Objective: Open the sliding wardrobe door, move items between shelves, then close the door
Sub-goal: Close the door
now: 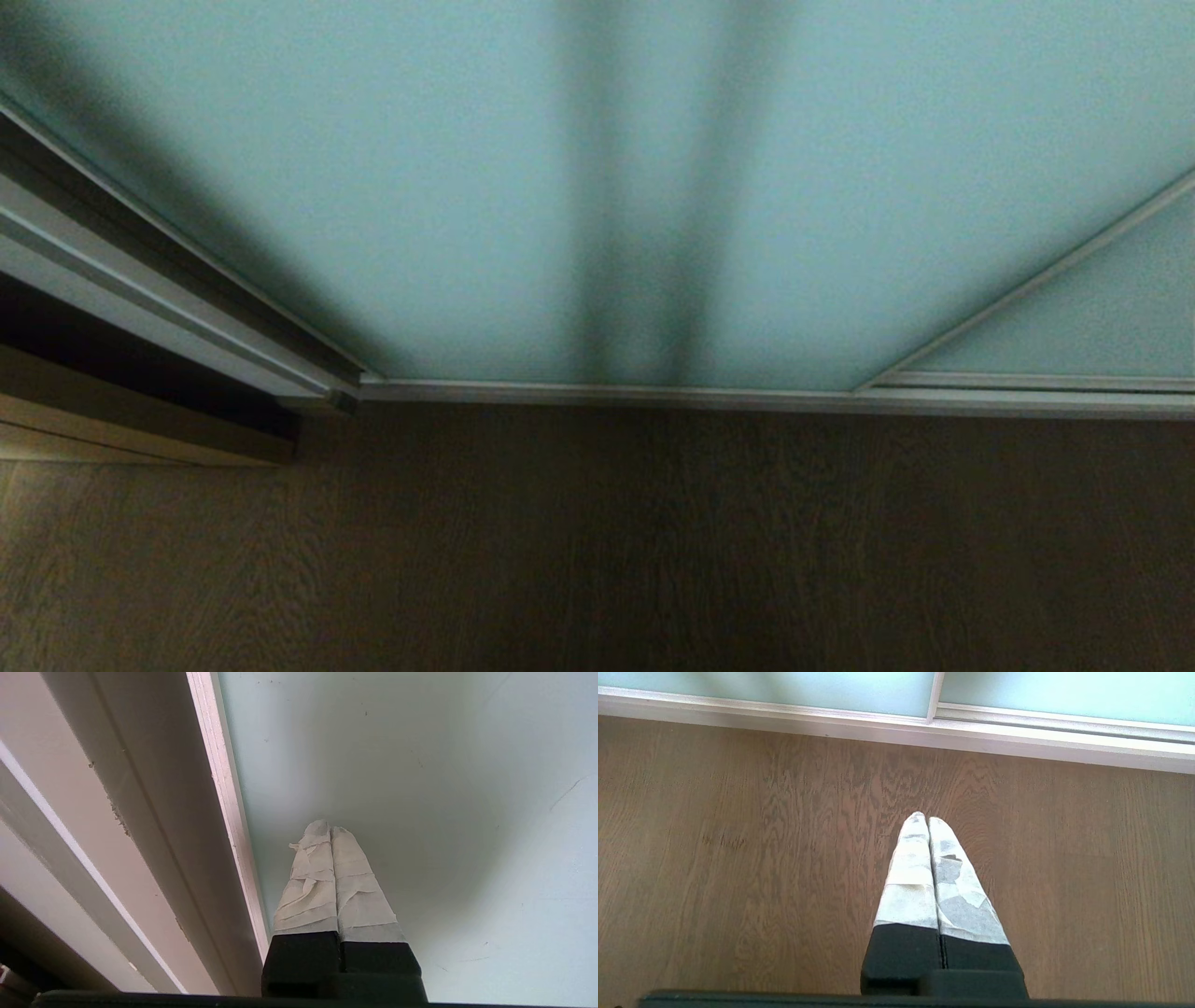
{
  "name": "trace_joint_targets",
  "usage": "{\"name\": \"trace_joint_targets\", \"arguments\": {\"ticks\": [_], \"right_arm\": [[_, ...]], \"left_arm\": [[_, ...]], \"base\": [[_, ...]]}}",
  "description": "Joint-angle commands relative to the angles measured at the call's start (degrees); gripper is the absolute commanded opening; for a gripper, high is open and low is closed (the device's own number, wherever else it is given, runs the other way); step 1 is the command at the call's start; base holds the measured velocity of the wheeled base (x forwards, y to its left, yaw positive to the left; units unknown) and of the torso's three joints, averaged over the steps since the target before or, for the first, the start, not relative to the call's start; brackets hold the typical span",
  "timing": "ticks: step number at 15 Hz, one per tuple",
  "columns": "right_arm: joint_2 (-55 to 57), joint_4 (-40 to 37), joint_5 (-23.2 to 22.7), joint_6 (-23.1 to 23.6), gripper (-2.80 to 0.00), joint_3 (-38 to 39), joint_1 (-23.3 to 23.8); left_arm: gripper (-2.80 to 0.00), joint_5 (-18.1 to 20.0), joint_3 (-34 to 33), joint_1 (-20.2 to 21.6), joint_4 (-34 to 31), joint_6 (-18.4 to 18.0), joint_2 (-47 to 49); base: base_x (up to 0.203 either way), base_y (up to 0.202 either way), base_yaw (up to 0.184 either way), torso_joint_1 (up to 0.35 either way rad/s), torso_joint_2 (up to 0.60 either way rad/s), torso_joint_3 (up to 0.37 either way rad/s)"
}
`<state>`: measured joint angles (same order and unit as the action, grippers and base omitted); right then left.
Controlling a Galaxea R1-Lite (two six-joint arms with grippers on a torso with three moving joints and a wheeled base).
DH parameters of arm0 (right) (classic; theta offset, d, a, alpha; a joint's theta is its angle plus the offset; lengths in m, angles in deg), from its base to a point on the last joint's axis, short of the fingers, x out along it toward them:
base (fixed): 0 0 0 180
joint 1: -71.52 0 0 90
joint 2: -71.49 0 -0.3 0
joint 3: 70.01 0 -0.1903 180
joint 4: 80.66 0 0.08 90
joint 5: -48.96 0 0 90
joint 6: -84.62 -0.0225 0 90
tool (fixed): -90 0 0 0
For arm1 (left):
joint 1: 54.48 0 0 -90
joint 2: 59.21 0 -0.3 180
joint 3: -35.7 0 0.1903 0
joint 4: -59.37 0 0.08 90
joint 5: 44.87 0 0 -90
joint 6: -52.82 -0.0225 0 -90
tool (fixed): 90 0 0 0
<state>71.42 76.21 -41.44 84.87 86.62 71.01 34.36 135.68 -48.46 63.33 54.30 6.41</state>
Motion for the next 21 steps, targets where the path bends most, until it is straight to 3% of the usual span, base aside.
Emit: {"name": "trace_joint_targets", "arguments": {"ticks": [1,6,8,13,17,21], "right_arm": [[-0.19,0.02,-0.03,0.02,-2.80,0.08,-0.02],[-0.19,0.02,-0.04,0.02,-2.80,0.00,-0.02],[-0.19,0.02,-0.04,0.02,-2.80,0.00,-0.02],[-0.19,0.02,-0.03,0.02,-2.80,0.02,-0.02],[-0.15,0.02,0.00,0.02,-2.80,0.03,-0.02],[-0.18,0.02,0.01,0.02,-2.80,0.05,-0.02]], "left_arm": [[-2.80,-0.40,0.19,-0.03,-0.52,0.02,-0.06],[-2.80,-0.25,-0.22,-0.04,-0.87,-0.06,-1.90],[-2.80,2.01,-1.24,-0.04,-1.07,-0.04,-2.88],[-2.80,9.31,-6.87,-0.04,-14.23,0.00,-11.10],[-2.80,10.63,-13.27,-0.05,-23.98,-0.22,-19.84],[-2.80,10.80,-25.49,-0.04,-25.92,-1.65,-28.51]], "base": [[0.000,0.000,0.000,0.000,0.00,0.000],[0.000,0.000,0.000,0.000,0.00,0.000],[0.000,0.000,0.000,0.000,0.00,0.000],[0.000,0.000,0.000,0.000,0.00,0.000],[0.000,0.000,0.000,0.000,0.00,0.000],[0.000,0.000,0.000,0.000,0.00,0.000]]}}
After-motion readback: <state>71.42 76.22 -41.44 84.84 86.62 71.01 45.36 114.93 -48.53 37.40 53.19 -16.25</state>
